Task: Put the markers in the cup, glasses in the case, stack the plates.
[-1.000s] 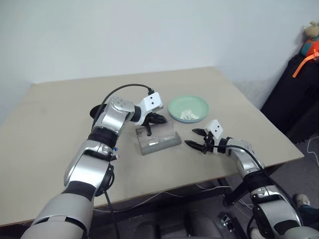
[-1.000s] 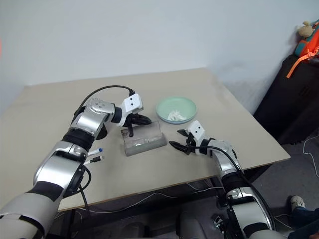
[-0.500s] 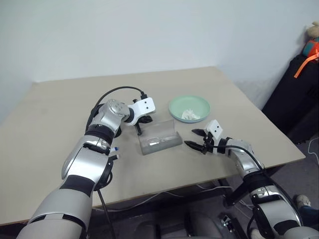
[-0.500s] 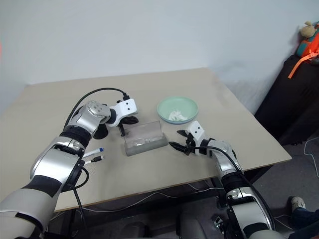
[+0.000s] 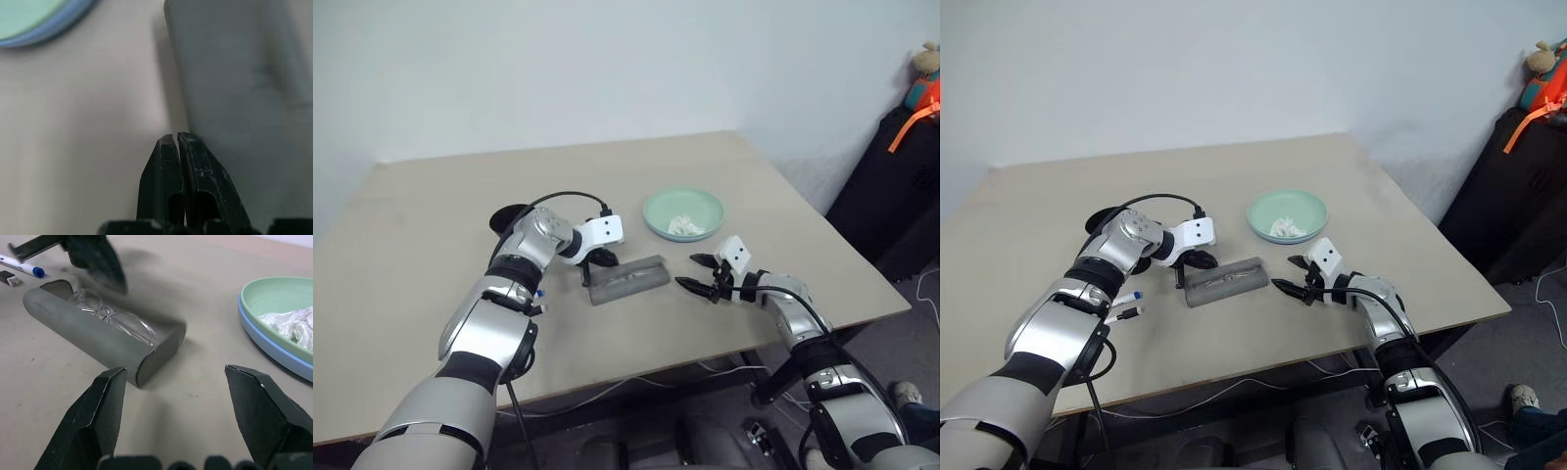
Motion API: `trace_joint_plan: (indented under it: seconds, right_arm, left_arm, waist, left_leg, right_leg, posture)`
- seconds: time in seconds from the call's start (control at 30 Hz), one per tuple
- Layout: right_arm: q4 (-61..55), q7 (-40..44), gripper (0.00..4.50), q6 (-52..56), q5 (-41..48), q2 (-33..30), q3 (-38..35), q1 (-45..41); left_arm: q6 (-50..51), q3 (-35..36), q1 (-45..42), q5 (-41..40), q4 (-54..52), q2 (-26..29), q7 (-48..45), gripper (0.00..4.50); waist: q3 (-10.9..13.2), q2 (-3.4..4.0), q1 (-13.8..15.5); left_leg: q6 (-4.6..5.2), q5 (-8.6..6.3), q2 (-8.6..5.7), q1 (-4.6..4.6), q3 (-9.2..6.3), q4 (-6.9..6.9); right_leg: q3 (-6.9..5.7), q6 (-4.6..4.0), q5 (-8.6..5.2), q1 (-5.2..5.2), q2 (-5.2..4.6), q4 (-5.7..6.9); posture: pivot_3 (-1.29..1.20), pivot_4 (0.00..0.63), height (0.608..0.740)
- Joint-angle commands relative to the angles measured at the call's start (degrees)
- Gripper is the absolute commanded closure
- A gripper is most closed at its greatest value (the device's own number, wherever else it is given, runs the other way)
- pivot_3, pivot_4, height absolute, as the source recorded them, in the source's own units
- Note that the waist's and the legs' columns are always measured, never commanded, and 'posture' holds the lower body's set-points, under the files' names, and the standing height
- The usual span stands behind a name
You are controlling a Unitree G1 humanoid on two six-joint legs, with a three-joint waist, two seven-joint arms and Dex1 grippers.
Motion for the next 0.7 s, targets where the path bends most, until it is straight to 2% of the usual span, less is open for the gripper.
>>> trace_joint_plan:
  seconds: [0.03,0.23,0.47,0.6,0.7]
  right_arm:
    - [-1.44,0.12,1.01,-0.78,0.26,-0.24,-0.59,-1.21]
    - [-1.25,0.20,1.01,-0.82,0.25,-0.03,-0.44,-1.41]
    - [-1.58,0.35,1.01,-0.68,0.36,-0.06,-0.39,-1.35]
    - [-2.46,0.46,1.01,-0.37,0.53,-0.18,-0.36,-1.00]
    - [-2.63,0.49,1.01,-0.26,0.54,-0.30,-0.33,-0.91]
  left_arm:
    - [1.09,1.77,-0.36,-2.28,-4.95,1.12,-3.18,4.47]
    - [3.57,2.60,3.29,-5.38,-12.97,2.55,-8.93,4.47]
    - [8.14,5.09,6.36,-9.01,-22.22,4.54,-8.96,4.47]
    - [12.13,6.76,9.74,-12.32,-30.30,8.53,-12.12,4.47]
    - [14.24,7.78,13.42,-13.85,-35.10,13.85,-14.48,4.47]
  waist:
    - [0.00,0.00,0.00]
    - [0.00,0.00,-0.06]
    - [0.00,0.00,-0.05]
    - [-0.01,0.01,-0.14]
    - [-0.01,0.01,-0.23]
  left_leg:
    - [0.00,0.00,0.00,0.01,0.00,0.00]
    - [0.00,0.00,0.01,0.00,0.02,-0.01]
    - [0.00,0.00,0.04,0.03,0.01,0.01]
    - [0.00,0.00,0.05,0.02,0.03,0.00]
    - [0.00,0.00,0.08,0.07,0.05,-0.06]
  right_leg:
    - [0.00,0.00,0.00,-0.01,0.00,0.00]
    - [0.01,0.00,0.00,0.00,0.00,0.00]
    - [0.01,0.00,0.00,0.00,0.00,0.02]
    - [0.02,0.00,0.00,0.00,0.00,0.03]
    - [0.02,-0.01,0.00,-0.03,0.02,0.06]
  posture:
    - [0.00,0.000,0.720]
    - [0.00,0.000,0.720]
    - [0.00,0.000,0.720]
    - [0.00,0.000,0.720]
    - [0.00,0.000,0.720]
